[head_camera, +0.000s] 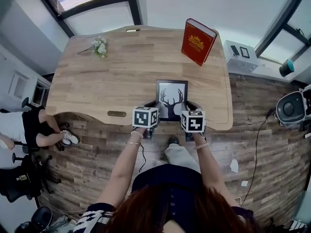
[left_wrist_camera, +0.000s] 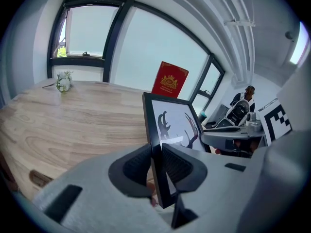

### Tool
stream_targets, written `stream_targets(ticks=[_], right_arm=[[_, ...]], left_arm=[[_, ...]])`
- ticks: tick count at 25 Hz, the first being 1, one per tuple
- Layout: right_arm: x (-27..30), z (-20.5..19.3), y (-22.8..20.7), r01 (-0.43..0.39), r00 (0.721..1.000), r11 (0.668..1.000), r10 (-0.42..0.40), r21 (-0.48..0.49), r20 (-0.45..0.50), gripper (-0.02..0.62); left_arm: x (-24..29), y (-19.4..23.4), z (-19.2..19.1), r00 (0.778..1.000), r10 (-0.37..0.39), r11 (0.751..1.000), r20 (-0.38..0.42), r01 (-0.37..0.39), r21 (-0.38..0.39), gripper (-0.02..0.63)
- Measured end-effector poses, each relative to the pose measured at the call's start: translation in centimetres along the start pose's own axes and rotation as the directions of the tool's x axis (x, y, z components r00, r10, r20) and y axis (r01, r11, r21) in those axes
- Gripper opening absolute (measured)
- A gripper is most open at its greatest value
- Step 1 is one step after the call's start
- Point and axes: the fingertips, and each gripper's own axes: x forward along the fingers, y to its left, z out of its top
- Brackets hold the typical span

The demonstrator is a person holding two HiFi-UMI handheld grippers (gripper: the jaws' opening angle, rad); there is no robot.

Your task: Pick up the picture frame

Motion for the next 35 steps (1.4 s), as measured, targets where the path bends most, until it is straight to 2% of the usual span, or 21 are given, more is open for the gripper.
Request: stream_targets(ticks=[23,35], right_arm=[[-10.2,0.1,5.6,0.03,0.987,0.998,-0.022,-0.051,0.158,0.075],[-15.2,0.2,6.9,0.042,0.973,0.997,-0.027,-0.06,0.231,0.075]], left_arm=[[-10.9,-3.4,-0.8,0.99,-0.006,0.997,0.143,-0.006,0.082,0.084],[-15.1,-6.0,-0.9,0.98,0.0,0.994,0.197,-0.021,0.105,0.084]])
